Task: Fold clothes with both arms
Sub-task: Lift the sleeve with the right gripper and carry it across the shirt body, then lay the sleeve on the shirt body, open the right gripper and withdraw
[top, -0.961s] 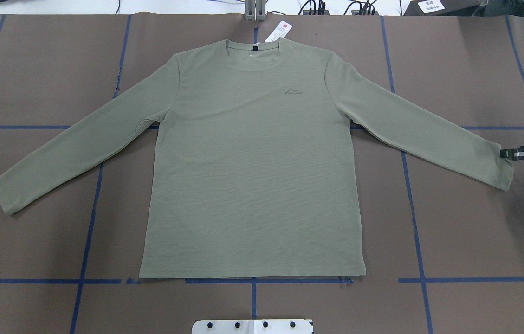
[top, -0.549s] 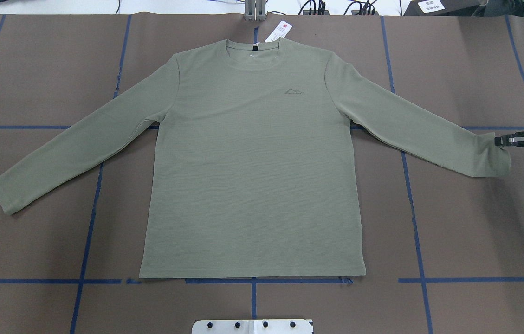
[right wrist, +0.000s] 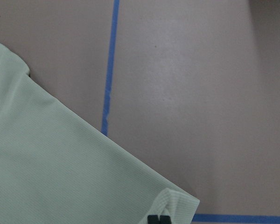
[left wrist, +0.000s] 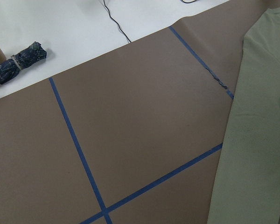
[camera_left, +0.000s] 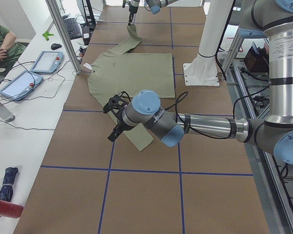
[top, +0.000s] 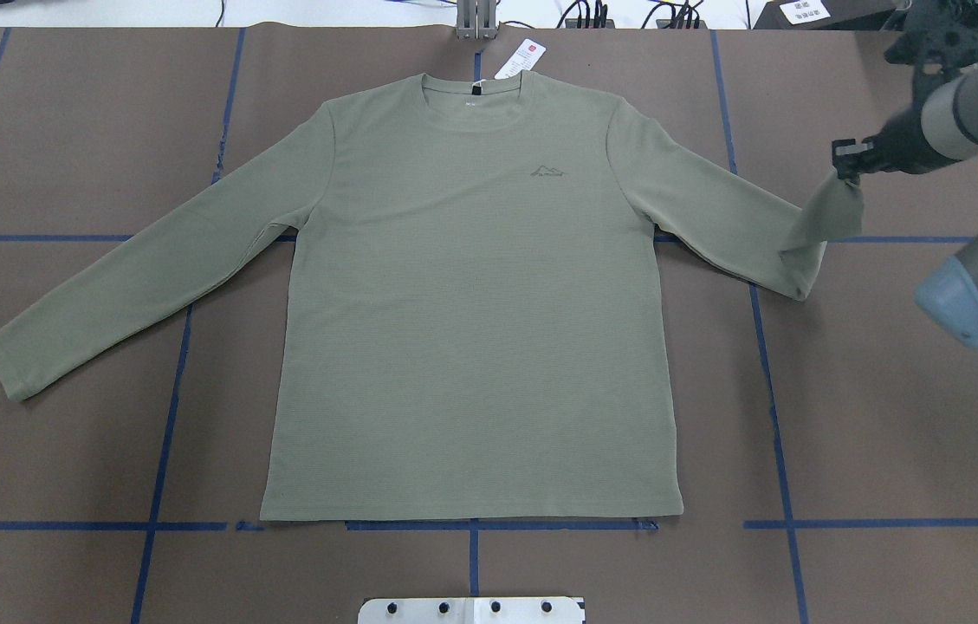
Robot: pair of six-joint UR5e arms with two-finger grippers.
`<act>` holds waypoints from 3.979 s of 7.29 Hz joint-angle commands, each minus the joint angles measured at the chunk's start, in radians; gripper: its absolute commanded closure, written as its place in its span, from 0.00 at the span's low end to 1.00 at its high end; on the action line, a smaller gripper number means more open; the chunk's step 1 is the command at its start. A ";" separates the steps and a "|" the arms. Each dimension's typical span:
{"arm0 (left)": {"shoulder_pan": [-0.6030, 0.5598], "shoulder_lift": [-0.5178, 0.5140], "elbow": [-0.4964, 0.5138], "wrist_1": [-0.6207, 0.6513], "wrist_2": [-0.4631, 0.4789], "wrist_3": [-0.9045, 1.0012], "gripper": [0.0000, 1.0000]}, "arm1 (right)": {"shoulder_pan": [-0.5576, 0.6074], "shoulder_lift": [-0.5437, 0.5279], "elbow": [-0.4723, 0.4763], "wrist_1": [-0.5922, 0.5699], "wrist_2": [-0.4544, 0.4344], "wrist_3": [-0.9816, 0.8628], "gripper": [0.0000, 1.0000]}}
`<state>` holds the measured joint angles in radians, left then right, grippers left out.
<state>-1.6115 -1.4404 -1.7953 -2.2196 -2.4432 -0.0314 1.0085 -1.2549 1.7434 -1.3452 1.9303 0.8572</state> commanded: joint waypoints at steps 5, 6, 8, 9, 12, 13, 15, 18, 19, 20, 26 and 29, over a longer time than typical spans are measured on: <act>0.001 0.000 0.005 0.001 0.001 -0.005 0.00 | -0.243 0.892 -0.581 -0.269 -0.379 0.543 1.00; 0.001 0.000 0.008 0.001 0.001 -0.005 0.00 | -0.254 0.970 -0.632 -0.269 -0.411 0.592 1.00; 0.001 0.000 0.019 0.001 0.001 -0.002 0.00 | -0.351 1.044 -0.753 -0.246 -0.582 0.656 1.00; 0.001 0.000 0.027 0.001 0.000 -0.001 0.00 | -0.407 1.066 -0.803 -0.233 -0.644 0.664 1.00; 0.001 0.000 0.037 0.000 0.000 -0.001 0.00 | -0.531 1.066 -0.782 -0.230 -0.703 0.602 1.00; 0.001 0.000 0.042 0.000 0.000 0.001 0.00 | -0.557 1.071 -0.753 -0.232 -0.705 0.588 1.00; 0.001 0.000 0.047 0.000 0.000 0.002 0.00 | -0.561 1.080 -0.777 -0.229 -0.726 0.579 1.00; 0.001 0.000 0.050 0.000 0.000 0.002 0.00 | -0.553 1.080 -0.840 -0.134 -0.751 0.571 1.00; 0.001 0.000 0.053 -0.002 0.000 0.002 0.00 | -0.551 1.082 -0.852 -0.112 -0.751 0.574 0.54; 0.001 0.000 0.053 -0.002 0.000 0.002 0.00 | -0.545 1.083 -0.852 -0.108 -0.748 0.576 0.01; 0.008 -0.019 0.074 -0.285 0.003 -0.071 0.00 | -0.319 0.954 -0.607 -0.251 -0.256 0.400 0.00; 0.278 0.053 0.059 -0.417 0.106 -0.249 0.00 | -0.094 0.548 -0.157 -0.322 0.009 -0.007 0.00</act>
<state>-1.4401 -1.4327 -1.7319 -2.5756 -2.4117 -0.2217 0.8121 -0.5349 1.4149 -1.6540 1.8196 1.0282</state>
